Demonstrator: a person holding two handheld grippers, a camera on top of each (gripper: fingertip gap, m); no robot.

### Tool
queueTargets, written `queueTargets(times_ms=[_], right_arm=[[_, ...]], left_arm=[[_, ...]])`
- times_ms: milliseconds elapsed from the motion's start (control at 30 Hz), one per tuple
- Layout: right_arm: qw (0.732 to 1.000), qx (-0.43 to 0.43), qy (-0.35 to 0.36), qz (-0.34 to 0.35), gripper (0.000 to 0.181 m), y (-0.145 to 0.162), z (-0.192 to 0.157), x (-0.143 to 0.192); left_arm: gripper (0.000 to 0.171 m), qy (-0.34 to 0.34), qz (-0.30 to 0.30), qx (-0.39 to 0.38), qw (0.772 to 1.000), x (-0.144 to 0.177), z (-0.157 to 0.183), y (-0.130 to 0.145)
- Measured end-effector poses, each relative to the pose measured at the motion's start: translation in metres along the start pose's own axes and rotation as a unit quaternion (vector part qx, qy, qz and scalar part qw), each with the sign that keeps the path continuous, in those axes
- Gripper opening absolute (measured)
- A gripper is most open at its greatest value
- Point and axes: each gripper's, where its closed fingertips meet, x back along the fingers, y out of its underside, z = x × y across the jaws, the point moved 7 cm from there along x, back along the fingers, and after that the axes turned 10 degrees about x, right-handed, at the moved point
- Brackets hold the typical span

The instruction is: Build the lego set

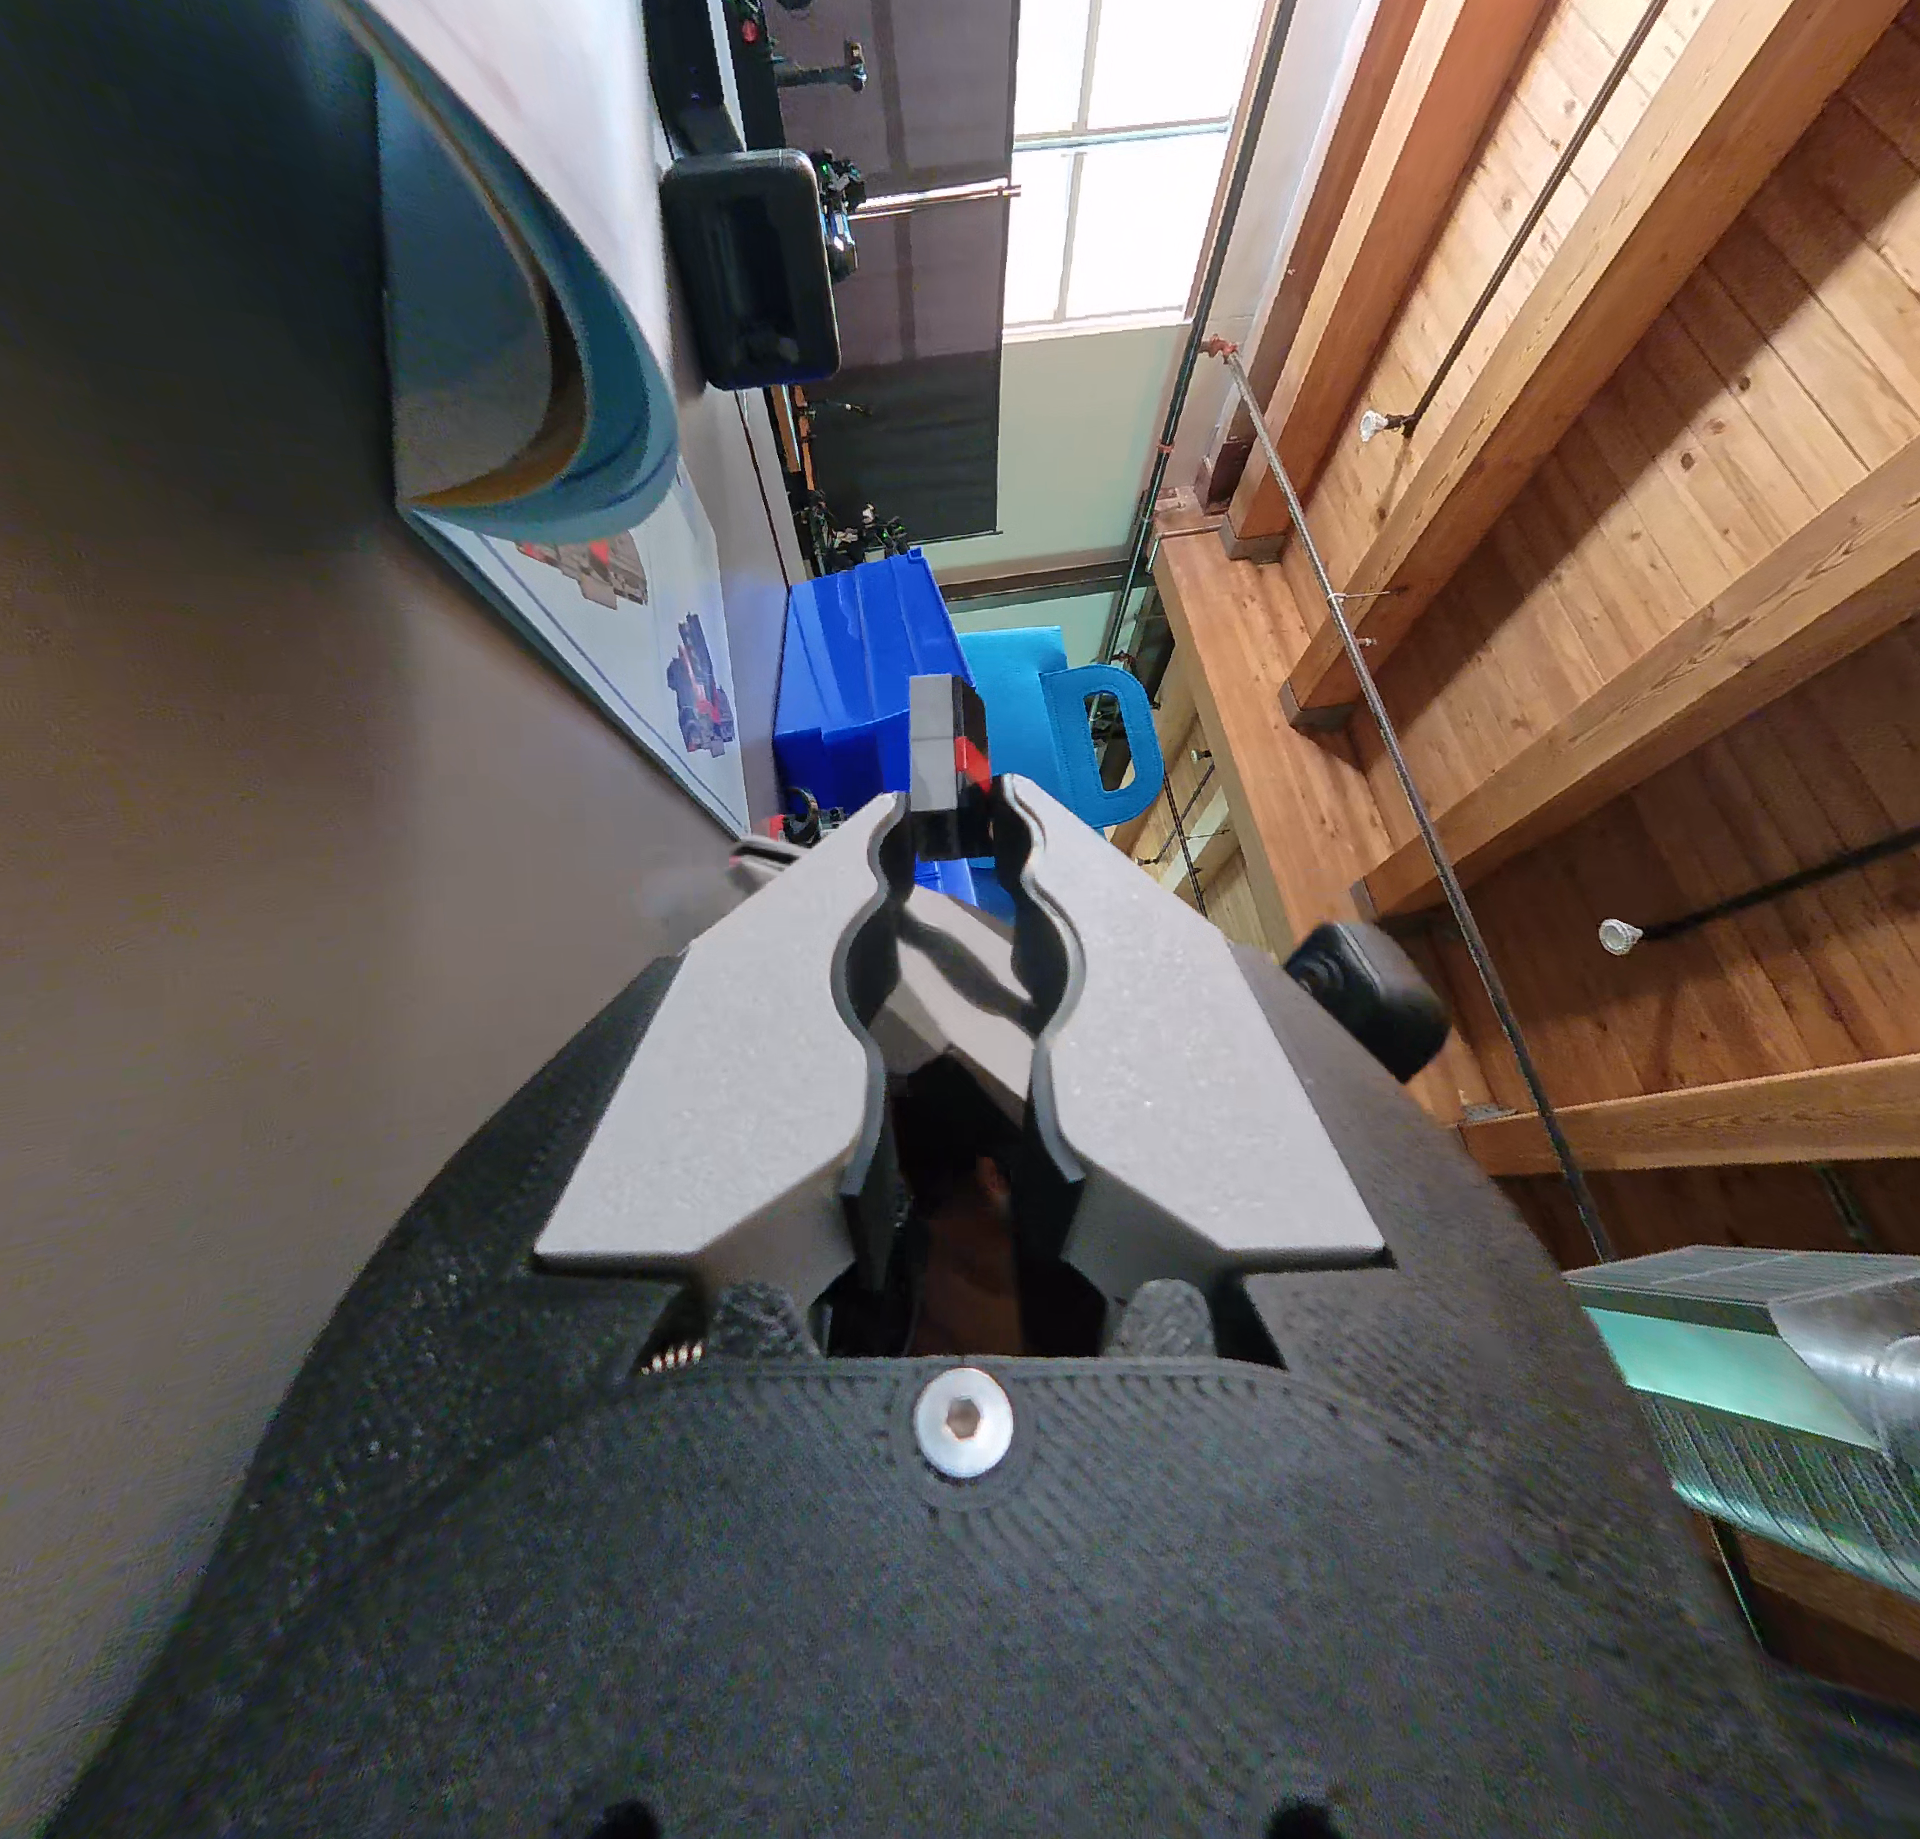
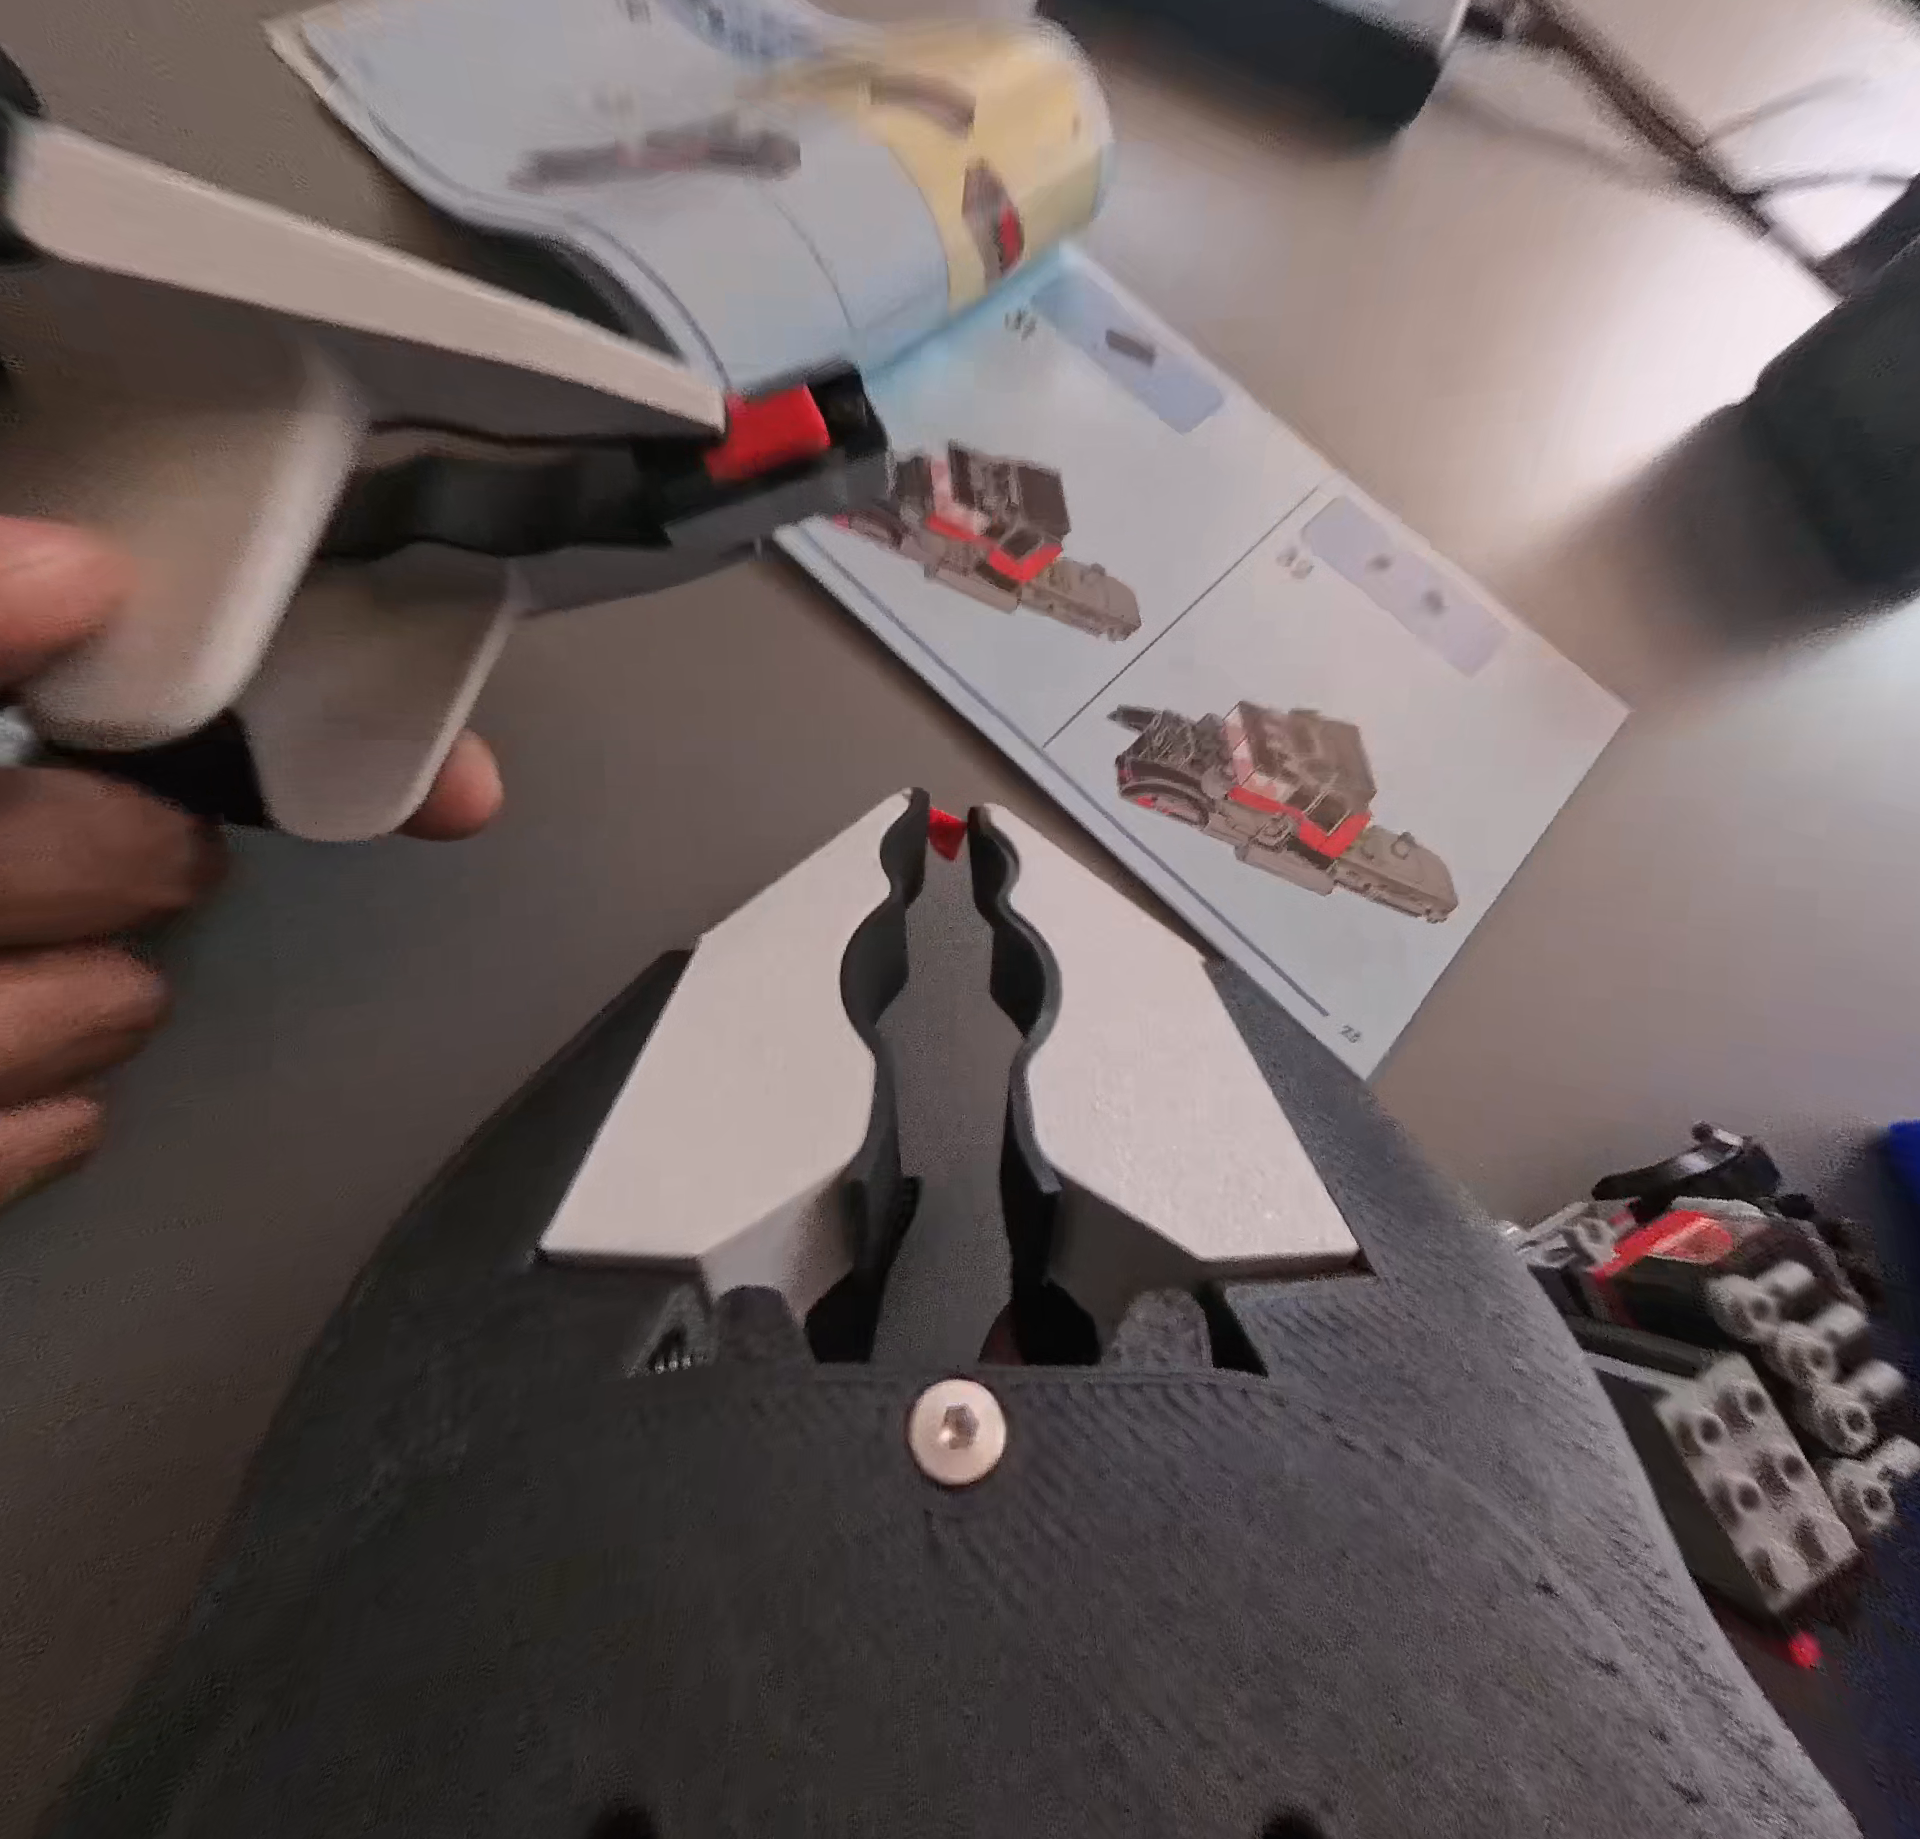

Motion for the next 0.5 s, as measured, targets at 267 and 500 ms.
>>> queueTargets(times_ms=[267,500], right_arm=[[0.991,-0.082,0.005,0.102,0.022,0.009,0.009,0.036],[0.996,-0.079,0.004,0.029,0.02,0.023,0.011,0.034]], left_arm=[[0.015,-0.001,0.001,0.0,1.0,0.0,0.0,0.0],[0.015,-0.003,0.004,-0.002,1.0,0.0,0.0,0.0]])
